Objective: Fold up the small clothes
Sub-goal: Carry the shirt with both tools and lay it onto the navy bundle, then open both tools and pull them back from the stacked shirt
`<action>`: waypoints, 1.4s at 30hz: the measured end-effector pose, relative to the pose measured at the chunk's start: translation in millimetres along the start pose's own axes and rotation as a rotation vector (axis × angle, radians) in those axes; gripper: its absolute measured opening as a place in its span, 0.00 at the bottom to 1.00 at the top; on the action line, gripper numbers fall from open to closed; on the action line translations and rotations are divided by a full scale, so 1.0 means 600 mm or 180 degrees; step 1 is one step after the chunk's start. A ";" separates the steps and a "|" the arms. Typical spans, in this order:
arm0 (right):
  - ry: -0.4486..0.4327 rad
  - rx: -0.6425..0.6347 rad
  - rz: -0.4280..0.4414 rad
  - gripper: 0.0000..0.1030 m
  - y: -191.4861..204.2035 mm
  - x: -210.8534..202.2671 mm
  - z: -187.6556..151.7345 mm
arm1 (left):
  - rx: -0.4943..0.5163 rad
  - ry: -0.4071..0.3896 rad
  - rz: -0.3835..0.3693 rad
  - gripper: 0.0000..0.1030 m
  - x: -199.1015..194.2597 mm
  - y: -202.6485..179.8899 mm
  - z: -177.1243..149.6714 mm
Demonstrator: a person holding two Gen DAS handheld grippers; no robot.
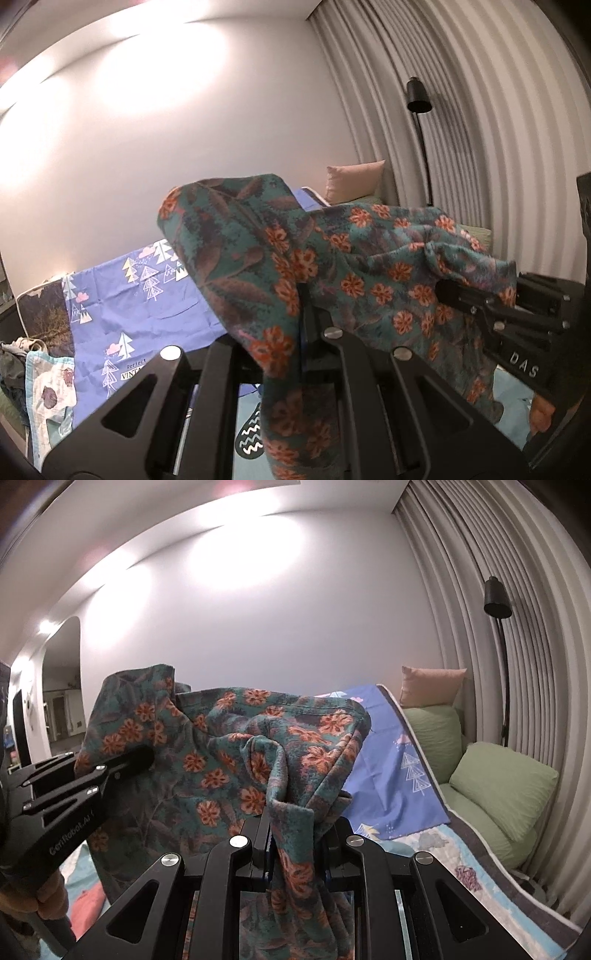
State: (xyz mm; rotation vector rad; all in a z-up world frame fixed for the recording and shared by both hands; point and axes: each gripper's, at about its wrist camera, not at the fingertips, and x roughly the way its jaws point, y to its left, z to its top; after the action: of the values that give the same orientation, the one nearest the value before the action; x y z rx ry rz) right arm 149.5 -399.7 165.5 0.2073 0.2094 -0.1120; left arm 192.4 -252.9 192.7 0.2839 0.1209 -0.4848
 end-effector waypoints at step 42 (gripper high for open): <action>0.0852 -0.0468 -0.0628 0.58 -0.077 0.129 -0.186 | -0.0783 0.0799 0.0018 0.63 0.120 0.034 -0.200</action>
State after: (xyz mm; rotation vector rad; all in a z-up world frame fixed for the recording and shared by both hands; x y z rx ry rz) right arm 196.9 -427.3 33.1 0.0539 0.5031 -0.2643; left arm 259.9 -231.9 70.1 0.1026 0.4210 -0.4223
